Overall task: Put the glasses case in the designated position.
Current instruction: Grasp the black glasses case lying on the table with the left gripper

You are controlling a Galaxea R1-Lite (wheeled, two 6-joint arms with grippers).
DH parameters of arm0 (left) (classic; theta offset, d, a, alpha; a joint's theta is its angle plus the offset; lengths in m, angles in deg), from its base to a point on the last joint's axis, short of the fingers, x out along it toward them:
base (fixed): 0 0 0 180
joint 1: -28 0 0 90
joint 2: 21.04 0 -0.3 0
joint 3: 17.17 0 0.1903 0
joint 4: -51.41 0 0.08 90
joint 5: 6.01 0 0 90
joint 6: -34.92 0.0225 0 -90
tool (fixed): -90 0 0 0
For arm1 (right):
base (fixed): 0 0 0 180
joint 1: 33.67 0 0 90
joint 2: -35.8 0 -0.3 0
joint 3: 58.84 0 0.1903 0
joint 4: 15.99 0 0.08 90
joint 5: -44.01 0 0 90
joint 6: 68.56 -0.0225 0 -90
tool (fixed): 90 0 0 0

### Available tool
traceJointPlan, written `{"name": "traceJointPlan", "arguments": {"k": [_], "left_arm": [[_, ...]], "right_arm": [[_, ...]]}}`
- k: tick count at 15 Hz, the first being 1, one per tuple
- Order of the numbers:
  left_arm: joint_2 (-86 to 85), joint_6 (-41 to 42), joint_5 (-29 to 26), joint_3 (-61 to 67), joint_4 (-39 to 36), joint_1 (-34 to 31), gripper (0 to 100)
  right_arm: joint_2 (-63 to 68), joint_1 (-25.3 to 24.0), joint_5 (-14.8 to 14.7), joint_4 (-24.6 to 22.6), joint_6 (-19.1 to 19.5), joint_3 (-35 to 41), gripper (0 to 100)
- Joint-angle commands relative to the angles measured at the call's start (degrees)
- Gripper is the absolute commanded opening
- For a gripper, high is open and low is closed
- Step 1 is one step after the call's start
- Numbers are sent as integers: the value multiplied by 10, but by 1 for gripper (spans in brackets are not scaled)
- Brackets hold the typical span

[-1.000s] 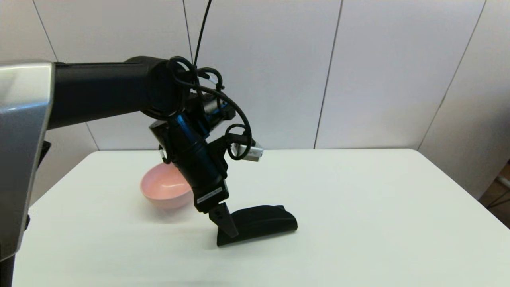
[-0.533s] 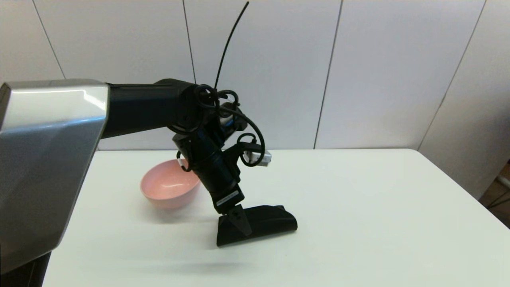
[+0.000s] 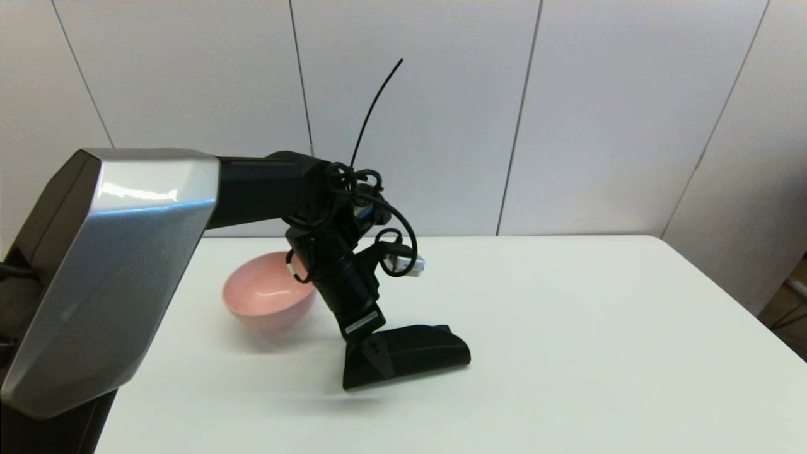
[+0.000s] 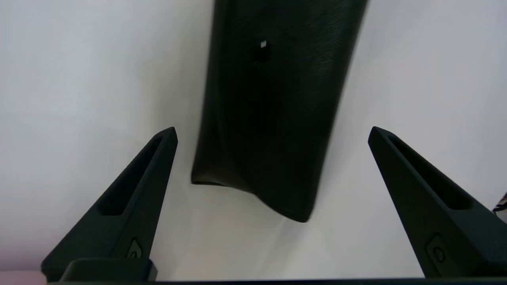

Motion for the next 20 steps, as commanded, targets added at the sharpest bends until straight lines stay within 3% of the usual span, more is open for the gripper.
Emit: {"name": "traceJointPlan", "arguments": {"k": [1, 9, 10, 20], "left_arm": [[7, 2, -1, 2, 2, -5, 100], [10, 3, -1, 8, 2, -6, 100], [9, 4, -2, 9, 2, -6, 0], [2, 3, -3, 16, 6, -5, 0]], "right_arm": [[0, 0, 0, 0, 0, 0, 100], [0, 0, 0, 0, 0, 0, 100], [0, 0, 0, 0, -1, 0, 100], [0, 1, 0, 0, -1, 0, 100]]}}
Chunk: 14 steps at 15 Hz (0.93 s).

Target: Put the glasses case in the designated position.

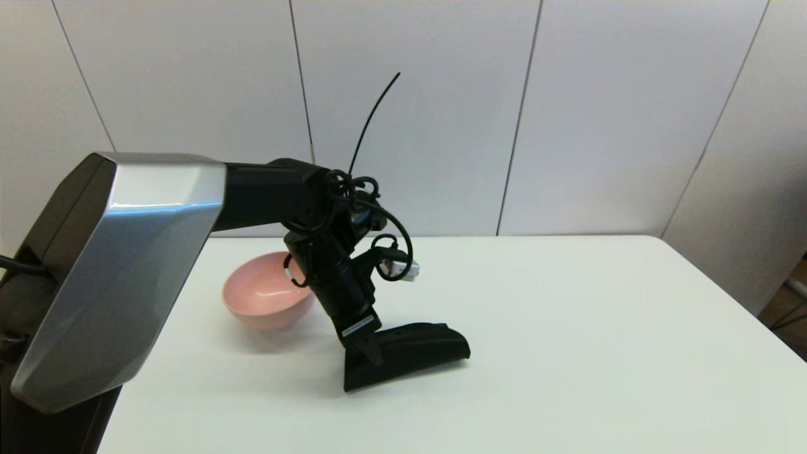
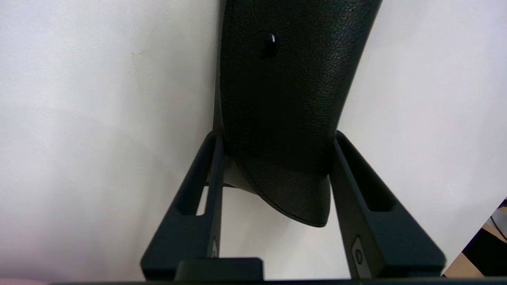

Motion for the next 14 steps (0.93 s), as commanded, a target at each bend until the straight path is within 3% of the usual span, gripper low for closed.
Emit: {"name": "traceJointPlan", "arguments": {"k": [1, 14], "left_arm": [[-5, 2, -1, 5, 6, 0, 0], [-24, -12, -2, 7, 5, -12, 0]], "right_arm": [[0, 0, 0, 0, 0, 0, 100], [0, 0, 0, 0, 0, 0, 100]]}}
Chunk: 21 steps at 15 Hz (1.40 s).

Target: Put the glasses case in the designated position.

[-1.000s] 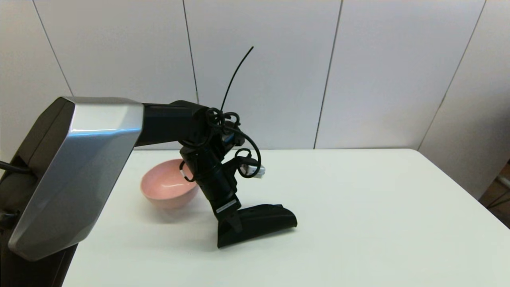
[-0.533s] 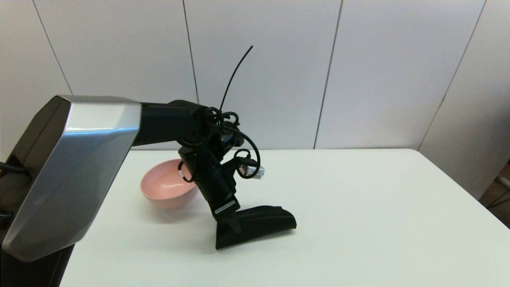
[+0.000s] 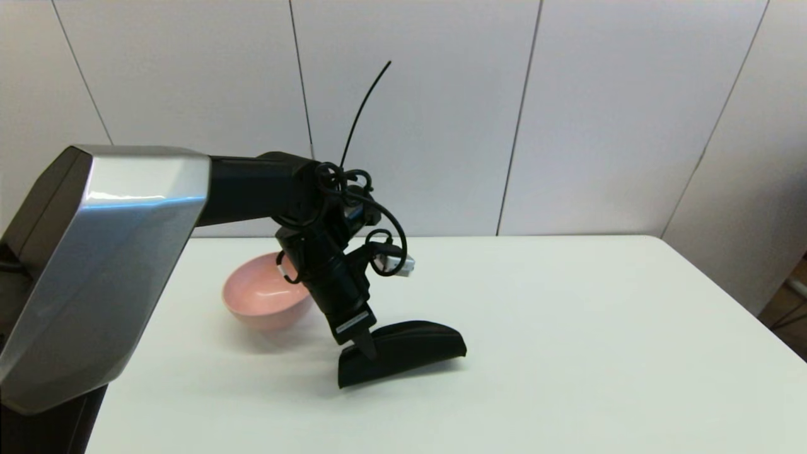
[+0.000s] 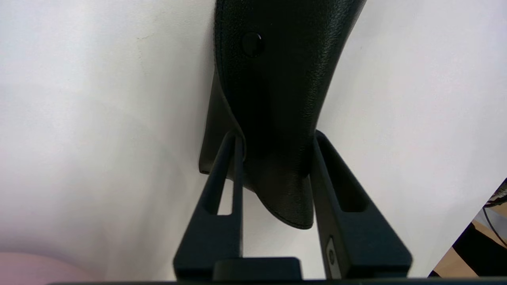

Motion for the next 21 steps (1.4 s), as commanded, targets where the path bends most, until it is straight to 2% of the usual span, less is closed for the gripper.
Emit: {"name": "traceJointPlan", "arguments": {"k": [1, 21], "left_arm": [[-9, -23, -1, 0, 3, -1, 0], [-62, -34, -1, 1, 2, -10, 0]], "right_arm": [[0, 0, 0, 0, 0, 0, 100], [0, 0, 0, 0, 0, 0, 100]]}}
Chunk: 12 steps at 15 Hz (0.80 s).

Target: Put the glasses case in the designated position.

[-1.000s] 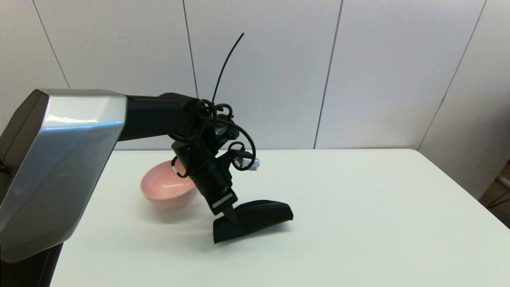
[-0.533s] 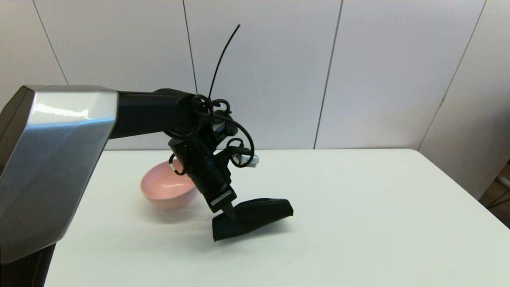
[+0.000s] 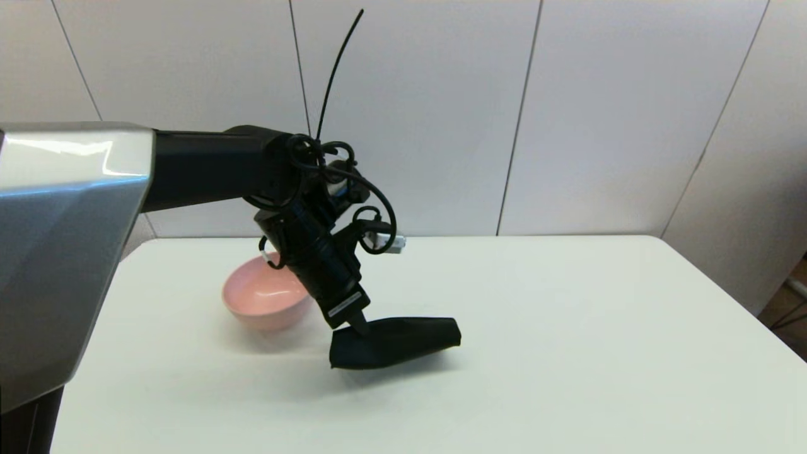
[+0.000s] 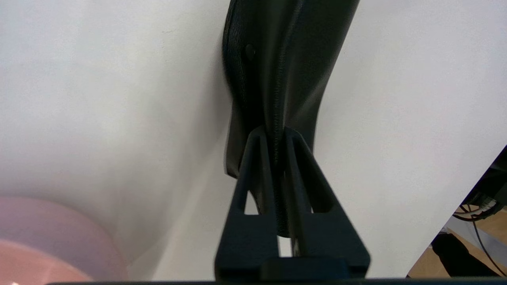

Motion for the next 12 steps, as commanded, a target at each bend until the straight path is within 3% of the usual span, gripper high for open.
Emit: {"name": "traceJointPlan", "arguments": {"k": [1, 12], "left_arm": [[-15, 2, -1, 0, 3, -5, 0], [-55, 4, -8, -29, -35, -48, 0]], "right_arm": [[0, 0, 0, 0, 1, 0, 100], [0, 0, 0, 0, 0, 0, 100]]}}
